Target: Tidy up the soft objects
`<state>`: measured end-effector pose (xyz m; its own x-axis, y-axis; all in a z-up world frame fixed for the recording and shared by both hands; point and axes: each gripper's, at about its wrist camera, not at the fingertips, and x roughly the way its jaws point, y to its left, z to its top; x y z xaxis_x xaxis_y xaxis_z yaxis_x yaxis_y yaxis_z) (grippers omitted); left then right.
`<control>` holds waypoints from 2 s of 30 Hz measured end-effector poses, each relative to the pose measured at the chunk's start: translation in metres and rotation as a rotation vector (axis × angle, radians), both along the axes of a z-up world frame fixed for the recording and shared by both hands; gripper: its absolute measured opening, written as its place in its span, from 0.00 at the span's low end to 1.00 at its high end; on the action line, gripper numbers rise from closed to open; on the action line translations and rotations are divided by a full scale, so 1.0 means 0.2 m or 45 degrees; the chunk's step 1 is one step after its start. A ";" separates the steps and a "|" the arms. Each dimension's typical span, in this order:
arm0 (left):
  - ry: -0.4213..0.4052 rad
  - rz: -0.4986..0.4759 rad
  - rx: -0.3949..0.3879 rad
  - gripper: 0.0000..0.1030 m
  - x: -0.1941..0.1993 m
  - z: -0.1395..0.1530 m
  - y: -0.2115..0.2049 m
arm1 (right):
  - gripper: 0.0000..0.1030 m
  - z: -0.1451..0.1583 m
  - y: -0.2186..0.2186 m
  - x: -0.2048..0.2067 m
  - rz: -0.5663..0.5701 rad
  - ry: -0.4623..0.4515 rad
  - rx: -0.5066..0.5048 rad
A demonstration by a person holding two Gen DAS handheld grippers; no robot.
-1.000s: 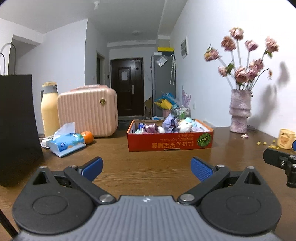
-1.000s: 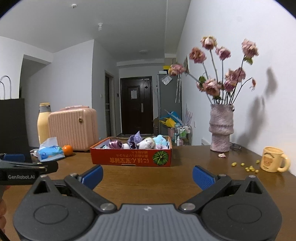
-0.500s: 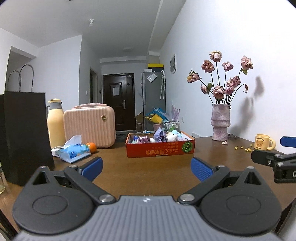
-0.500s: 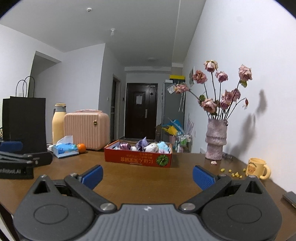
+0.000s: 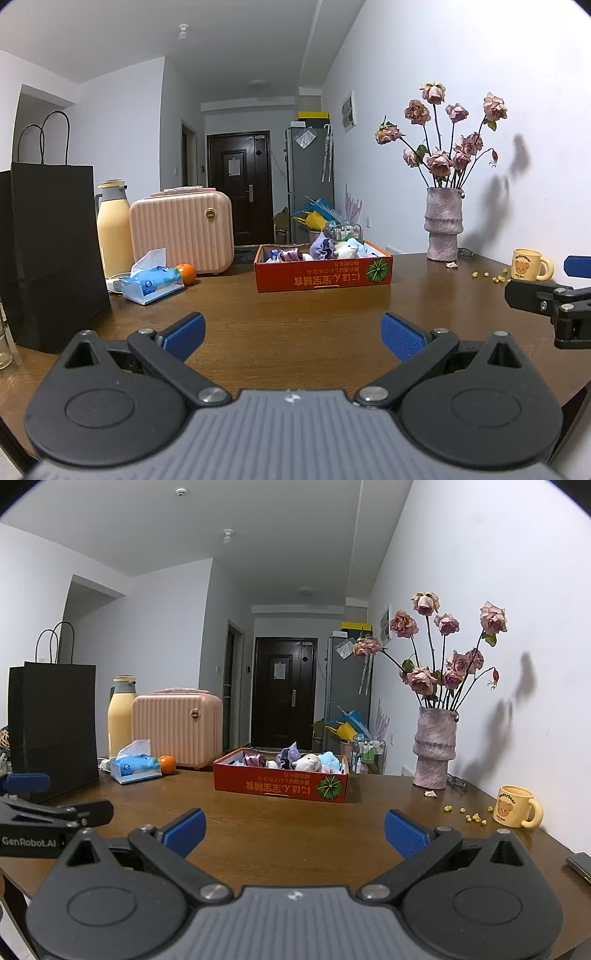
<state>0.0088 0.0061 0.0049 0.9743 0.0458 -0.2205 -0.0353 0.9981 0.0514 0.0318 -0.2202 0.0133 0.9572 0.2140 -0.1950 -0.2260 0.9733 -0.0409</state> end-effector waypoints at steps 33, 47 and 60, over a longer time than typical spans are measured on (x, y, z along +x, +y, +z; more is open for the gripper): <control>-0.010 -0.014 0.009 1.00 -0.01 -0.01 -0.02 | 1.00 -0.01 -0.01 0.01 -0.005 0.004 0.001; -0.008 -0.016 0.012 1.00 -0.01 -0.01 -0.03 | 1.00 -0.01 -0.01 0.01 -0.007 0.005 0.000; -0.014 -0.024 0.019 1.00 -0.01 -0.01 -0.04 | 1.00 -0.02 -0.02 0.01 -0.007 0.006 0.001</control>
